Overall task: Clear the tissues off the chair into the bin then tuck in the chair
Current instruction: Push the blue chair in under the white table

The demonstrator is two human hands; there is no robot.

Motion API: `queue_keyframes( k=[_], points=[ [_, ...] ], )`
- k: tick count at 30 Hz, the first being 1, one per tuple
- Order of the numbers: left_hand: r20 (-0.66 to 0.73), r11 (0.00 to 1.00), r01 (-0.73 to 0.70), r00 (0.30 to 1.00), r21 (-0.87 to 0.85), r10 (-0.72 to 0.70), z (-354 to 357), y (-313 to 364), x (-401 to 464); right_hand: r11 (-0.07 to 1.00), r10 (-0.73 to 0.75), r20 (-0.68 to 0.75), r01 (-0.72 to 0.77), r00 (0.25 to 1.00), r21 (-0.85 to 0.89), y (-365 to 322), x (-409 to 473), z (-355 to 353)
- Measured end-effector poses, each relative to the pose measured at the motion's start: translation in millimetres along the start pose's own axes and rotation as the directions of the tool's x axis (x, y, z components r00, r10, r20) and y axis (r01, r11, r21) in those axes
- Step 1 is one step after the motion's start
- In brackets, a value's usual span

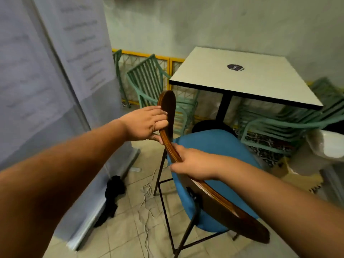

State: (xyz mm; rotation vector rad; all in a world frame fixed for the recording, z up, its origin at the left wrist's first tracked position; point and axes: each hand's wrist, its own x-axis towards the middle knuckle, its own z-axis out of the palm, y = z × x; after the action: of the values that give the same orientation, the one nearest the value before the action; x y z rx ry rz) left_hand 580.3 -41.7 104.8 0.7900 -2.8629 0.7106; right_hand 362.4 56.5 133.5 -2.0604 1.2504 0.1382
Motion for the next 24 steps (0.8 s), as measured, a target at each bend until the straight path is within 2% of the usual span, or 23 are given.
queue_keyframes(
  k=[2,5,7,9,12,15,19,22,24],
  points=[
    [-0.036,0.997,-0.038,0.999,-0.067,0.036,2.8,-3.8,6.6,0.995,0.084,-0.079,-0.087,0.993,-0.043,-1.9,-4.7,0.6],
    [-0.071,0.992,-0.096,0.993,-0.076,0.091,3.6,-7.5,16.9,0.956,0.214,-0.282,-0.260,0.935,-0.137,-17.2,-19.3,14.2],
    [-0.117,0.989,-0.117,0.987,-0.090,0.106,8.0,-12.0,14.8,0.890,0.238,-0.505,-0.394,0.830,-0.228,-33.2,-29.7,40.3],
    [-0.179,0.988,-0.106,0.980,-0.112,0.085,14.5,-13.4,10.3,0.796,0.192,-0.729,-0.539,0.657,-0.276,-41.5,-33.8,67.0],
    [-0.263,0.983,-0.096,0.963,-0.158,0.052,22.2,-0.5,0.1,0.732,0.129,-0.825,-0.614,0.551,-0.296,-34.8,-37.4,86.4],
    [-0.307,0.983,-0.057,0.952,-0.174,0.000,26.5,15.0,-7.8,0.701,0.063,-0.825,-0.614,0.561,-0.364,-26.1,-45.5,89.2],
    [-0.300,0.970,-0.024,0.953,-0.242,-0.051,17.8,17.3,-1.5,0.671,0.061,-0.817,-0.630,0.573,-0.391,-17.6,-49.6,79.3],
    [-0.251,0.867,0.093,0.937,-0.489,-0.242,10.2,27.7,6.3,0.678,0.071,-0.795,-0.614,0.602,-0.404,-7.1,-57.9,66.2],
    [-0.222,0.802,0.145,0.919,-0.580,-0.326,7.7,32.4,15.3,0.707,0.102,-0.770,-0.590,0.630,-0.389,4.8,-64.1,52.3]
  ],
)
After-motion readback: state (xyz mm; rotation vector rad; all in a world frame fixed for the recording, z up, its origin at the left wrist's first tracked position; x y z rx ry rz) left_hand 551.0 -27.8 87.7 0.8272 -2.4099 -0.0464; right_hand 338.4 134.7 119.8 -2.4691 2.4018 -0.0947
